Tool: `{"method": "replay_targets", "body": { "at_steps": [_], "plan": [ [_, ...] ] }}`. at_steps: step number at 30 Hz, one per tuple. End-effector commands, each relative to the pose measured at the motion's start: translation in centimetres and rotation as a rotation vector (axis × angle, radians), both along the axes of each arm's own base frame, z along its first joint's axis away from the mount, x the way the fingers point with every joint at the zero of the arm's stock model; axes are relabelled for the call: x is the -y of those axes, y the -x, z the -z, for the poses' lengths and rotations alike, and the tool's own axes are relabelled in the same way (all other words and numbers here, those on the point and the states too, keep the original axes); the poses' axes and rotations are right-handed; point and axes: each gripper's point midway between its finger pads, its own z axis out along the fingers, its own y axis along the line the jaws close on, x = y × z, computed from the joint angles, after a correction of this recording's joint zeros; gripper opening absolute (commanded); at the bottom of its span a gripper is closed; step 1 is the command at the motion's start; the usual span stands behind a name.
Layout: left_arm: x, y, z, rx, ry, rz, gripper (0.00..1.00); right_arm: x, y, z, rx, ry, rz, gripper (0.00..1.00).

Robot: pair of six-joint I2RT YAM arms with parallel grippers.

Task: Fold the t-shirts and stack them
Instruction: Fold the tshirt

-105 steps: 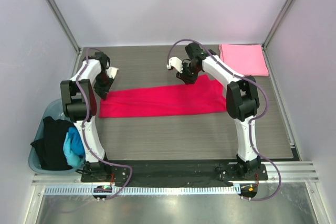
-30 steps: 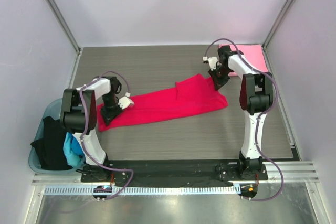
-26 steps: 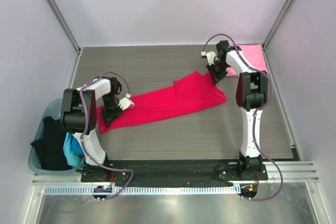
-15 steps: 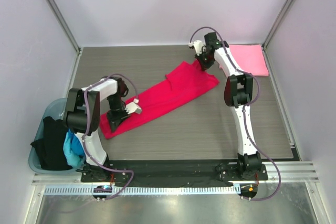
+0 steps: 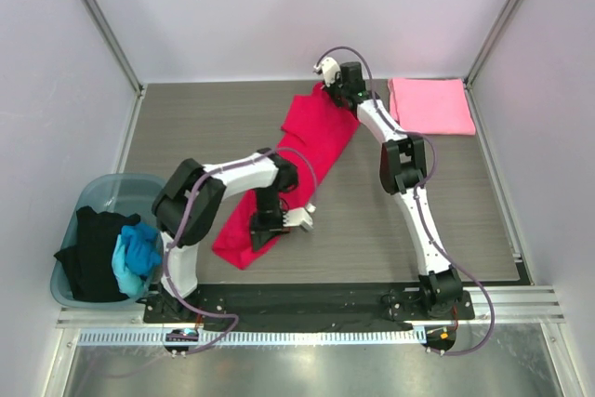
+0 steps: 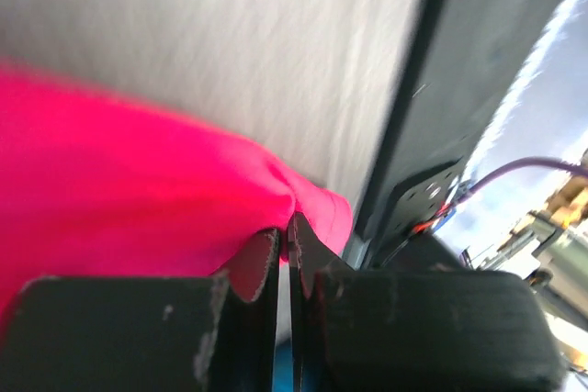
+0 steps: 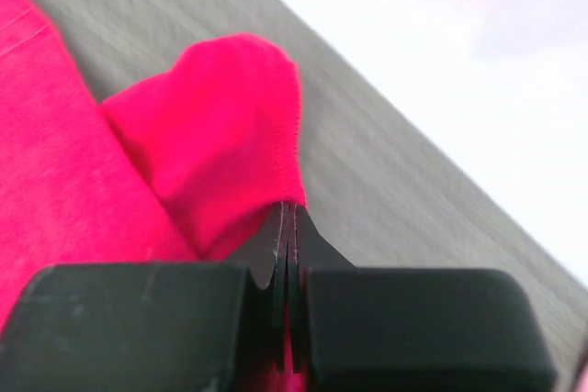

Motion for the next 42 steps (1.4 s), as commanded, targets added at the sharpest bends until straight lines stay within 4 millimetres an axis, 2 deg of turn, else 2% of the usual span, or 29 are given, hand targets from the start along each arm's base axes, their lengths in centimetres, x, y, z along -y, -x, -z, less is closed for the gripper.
{"method": "replay_targets", "body": {
  "at_steps": [1, 2, 5, 11, 14, 16, 17, 18, 19, 20, 22, 23, 24, 25, 26, 27, 28, 29, 30, 31, 32, 33, 35, 36, 38, 39, 40, 41, 42],
  "plan": [
    [1.3, 4.6, -2.9, -0.214, -0.039, -0.009, 0.04, -2.4, -2.4, -2.1, 0.172, -0.070, 0.013, 0.01],
    [2.1, 4.8, -2.8, -0.216, -0.036, -0.008, 0.05, -3.0, -2.4, -1.5, 0.180, -0.076, 0.008, 0.01],
    [5.2, 5.4, -2.1, -0.215, 0.016, 0.017, 0.05, -4.7, -3.1, -2.6, 0.262, -0.120, -0.011, 0.01],
    [11.3, 5.0, -2.1, -0.181, 0.123, 0.008, 0.23, -7.5, -3.8, -4.0, 0.381, -0.226, -0.028, 0.01],
    [14.1, 4.2, -3.0, -0.170, 0.180, -0.049, 0.28, -7.7, -4.4, -7.0, 0.487, -0.271, -0.006, 0.02],
    [15.2, 3.8, -3.9, -0.173, 0.199, -0.086, 0.31, -7.6, -4.6, -10.4, 0.563, -0.299, -0.001, 0.03],
    [15.6, 3.7, -4.3, -0.167, 0.207, -0.093, 0.33, -7.4, -4.6, -11.6, 0.582, -0.303, 0.010, 0.09],
    [16.3, 3.1, -4.9, -0.149, 0.228, -0.099, 0.43, -7.1, -4.6, -12.4, 0.592, -0.316, 0.031, 0.16],
    [16.6, 2.9, -5.5, -0.137, 0.240, -0.107, 0.44, -6.5, -4.6, -13.7, 0.602, -0.330, 0.054, 0.23],
    [16.8, 2.7, -6.0, -0.128, 0.241, -0.123, 0.45, -5.3, -4.6, -16.7, 0.631, -0.344, 0.112, 0.38],
    [17.5, 1.7, -8.1, -0.068, 0.285, -0.134, 0.46, -4.0, -4.3, -18.4, 0.604, -0.354, 0.177, 0.48],
    [17.6, 1.3, -9.1, -0.050, 0.293, -0.164, 0.46, -2.3, -3.5, -23.1, 0.649, -0.372, 0.244, 0.48],
    [17.5, 0.3, -10.4, -0.025, 0.323, -0.206, 0.46, -1.7, -3.1, -22.2, 0.584, -0.381, 0.285, 0.50],
    [17.6, -0.6, -10.9, -0.001, 0.356, -0.244, 0.46, -1.1, -2.5, -22.9, 0.557, -0.398, 0.309, 0.50],
    [17.2, -1.0, -13.3, 0.025, 0.421, -0.285, 0.45, 0.1, -1.9, -24.3, 0.543, -0.424, 0.346, 0.51],
    [16.3, -2.2, -14.1, 0.041, 0.435, -0.351, 0.45, 0.9, -0.2, -25.6, 0.491, -0.465, 0.378, 0.52],
    [15.5, -2.6, -13.7, 0.054, 0.428, -0.389, 0.44, 1.5, 0.8, -26.6, 0.470, -0.484, 0.390, 0.52],
    [13.9, -3.9, -15.4, 0.097, 0.472, -0.448, 0.43, 1.9, 1.7, -27.0, 0.441, -0.499, 0.405, 0.53],
    [13.0, -4.4, -15.5, 0.094, 0.467, -0.515, 0.43, 2.5, 3.7, -27.4, 0.383, -0.500, 0.410, 0.54],
    [12.1, -5.2, -15.1, 0.102, 0.476, -0.576, 0.41, 2.5, 4.8, -27.3, 0.341, -0.526, 0.417, 0.54],
    [10.3, -7.0, -16.1, 0.126, 0.504, -0.680, 0.40, 2.6, 5.9, -27.0, 0.305, -0.544, 0.423, 0.55],
    [9.5, -7.8, -16.4, 0.109, 0.492, -0.781, 0.36, 2.6, 8.5, -26.0, 0.220, -0.539, 0.409, 0.55],
    [6.9, -9.8, -16.0, 0.087, 0.461, -0.951, 0.34, 2.2, 11.4, -24.9, 0.113, -0.593, 0.409, 0.58],
    [6.2, -10.0, -15.9, 0.044, 0.421, -1.038, 0.34, 1.8, 14.2, -23.0, 0.011, -0.592, 0.386, 0.59],
    [4.5, -10.5, -15.0, -0.016, 0.372, -1.142, 0.35, 1.3, 17.5, -20.9, -0.134, -0.618, 0.378, 0.61],
    [4.1, -10.5, -14.6, -0.037, 0.362, -1.174, 0.36, 1.2, 19.5, -18.1, -0.227, -0.609, 0.386, 0.62],
    [3.8, -10.5, -14.3, -0.066, 0.340, -1.232, 0.36, 0.4, 21.7, -18.7, -0.279, -0.645, 0.334, 0.64],
    [3.1, -10.8, -13.8, -0.075, 0.328, -1.278, 0.36, 0.0, 23.1, -17.5, -0.346, -0.674, 0.343, 0.65],
    [2.4, -10.2, -12.5, -0.104, 0.279, -1.322, 0.39, 0.1, 25.3, -14.6, -0.440, -0.669, 0.359, 0.66]
  ]
}}
